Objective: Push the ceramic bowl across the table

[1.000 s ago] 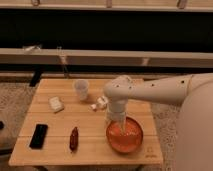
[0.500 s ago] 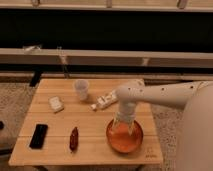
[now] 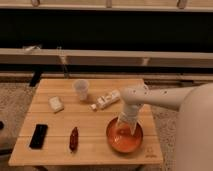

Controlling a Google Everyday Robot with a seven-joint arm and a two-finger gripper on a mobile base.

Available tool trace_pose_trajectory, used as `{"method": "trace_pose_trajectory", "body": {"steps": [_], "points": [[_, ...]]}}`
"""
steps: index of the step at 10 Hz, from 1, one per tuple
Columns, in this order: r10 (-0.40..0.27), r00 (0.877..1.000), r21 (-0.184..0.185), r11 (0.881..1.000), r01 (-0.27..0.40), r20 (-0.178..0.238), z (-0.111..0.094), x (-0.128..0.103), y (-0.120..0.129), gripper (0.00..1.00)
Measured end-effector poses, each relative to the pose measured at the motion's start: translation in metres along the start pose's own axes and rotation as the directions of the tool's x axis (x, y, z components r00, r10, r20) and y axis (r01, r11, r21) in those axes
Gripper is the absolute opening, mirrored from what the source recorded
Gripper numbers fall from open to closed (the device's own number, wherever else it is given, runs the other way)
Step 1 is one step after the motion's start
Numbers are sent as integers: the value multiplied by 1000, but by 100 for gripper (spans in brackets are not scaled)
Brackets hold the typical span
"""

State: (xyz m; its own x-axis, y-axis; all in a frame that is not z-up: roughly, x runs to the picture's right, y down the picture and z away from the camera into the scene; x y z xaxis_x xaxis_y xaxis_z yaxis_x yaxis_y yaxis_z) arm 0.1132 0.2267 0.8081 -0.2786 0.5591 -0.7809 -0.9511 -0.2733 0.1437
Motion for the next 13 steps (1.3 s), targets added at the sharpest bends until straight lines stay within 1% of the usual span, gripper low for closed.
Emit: {"method": "trace_pose_trajectory", "body": {"steps": [1, 3, 5, 6, 8, 11, 12, 13], "points": [[-3, 1000, -6, 1000, 3, 4, 0, -6, 0, 65], [-10, 1000, -16, 1000, 11, 22, -3, -25, -2, 65], [-24, 999, -18, 1000, 24, 34, -6, -37, -2, 65], [-37, 999, -13, 999, 38, 32, -5, -43, 1, 65], [-55, 998, -9, 998, 55, 38, -4, -51, 4, 65], [-58, 997, -9, 998, 58, 43, -4, -55, 4, 65], [-68, 996, -6, 998, 69, 54, -6, -66, 4, 65], [-75, 996, -3, 997, 75, 54, -5, -68, 5, 65]]}}
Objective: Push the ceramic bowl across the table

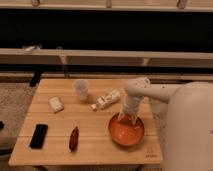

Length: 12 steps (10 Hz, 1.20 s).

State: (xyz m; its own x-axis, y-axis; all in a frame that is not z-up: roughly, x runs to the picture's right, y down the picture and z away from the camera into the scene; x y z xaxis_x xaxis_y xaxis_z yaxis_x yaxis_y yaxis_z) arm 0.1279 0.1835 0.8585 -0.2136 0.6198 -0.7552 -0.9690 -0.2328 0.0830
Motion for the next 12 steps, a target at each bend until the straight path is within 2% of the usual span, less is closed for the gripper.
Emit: {"method": "trace_pose_trajectory", "body": {"steps": [4, 5, 9, 12], "points": [[-3, 1000, -1, 1000, 3, 9, -4, -5, -1, 65], [-15, 1000, -2, 1000, 15, 25, -7, -14, 1, 65], [-46, 993, -8, 999, 47, 108, -24, -76, -5, 65], [-62, 987, -9, 998, 64, 148, -32, -93, -5, 65]]}}
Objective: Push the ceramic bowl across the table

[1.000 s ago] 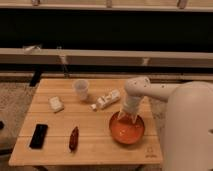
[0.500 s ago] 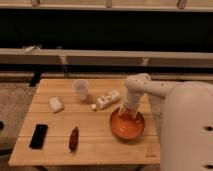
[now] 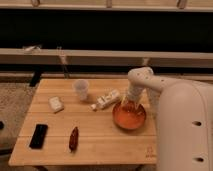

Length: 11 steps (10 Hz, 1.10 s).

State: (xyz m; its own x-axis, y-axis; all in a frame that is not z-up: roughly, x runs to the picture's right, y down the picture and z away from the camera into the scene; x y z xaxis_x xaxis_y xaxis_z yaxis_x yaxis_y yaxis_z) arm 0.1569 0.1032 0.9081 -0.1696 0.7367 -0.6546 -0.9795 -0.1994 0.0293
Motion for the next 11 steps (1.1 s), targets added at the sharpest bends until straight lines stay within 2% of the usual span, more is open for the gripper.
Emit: {"method": "trace_pose_trajectory", "body": {"steps": [8, 11], "points": [[-38, 997, -3, 999, 38, 61, -6, -36, 2, 65], [-52, 996, 2, 999, 52, 67, -7, -46, 3, 65]]}}
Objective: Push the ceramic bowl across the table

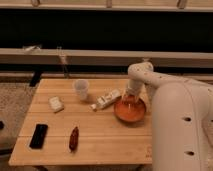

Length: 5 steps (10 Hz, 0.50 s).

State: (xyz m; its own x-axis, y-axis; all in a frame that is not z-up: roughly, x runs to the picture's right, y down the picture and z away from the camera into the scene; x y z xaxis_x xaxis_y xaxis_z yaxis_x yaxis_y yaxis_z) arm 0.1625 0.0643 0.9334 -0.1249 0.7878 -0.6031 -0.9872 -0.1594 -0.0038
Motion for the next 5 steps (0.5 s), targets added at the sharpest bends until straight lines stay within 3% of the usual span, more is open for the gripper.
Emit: {"method": "trace_pose_trajectory", "body": {"steps": [5], "points": [[-29, 1000, -7, 1000, 29, 10, 4, -15, 9, 65]]}}
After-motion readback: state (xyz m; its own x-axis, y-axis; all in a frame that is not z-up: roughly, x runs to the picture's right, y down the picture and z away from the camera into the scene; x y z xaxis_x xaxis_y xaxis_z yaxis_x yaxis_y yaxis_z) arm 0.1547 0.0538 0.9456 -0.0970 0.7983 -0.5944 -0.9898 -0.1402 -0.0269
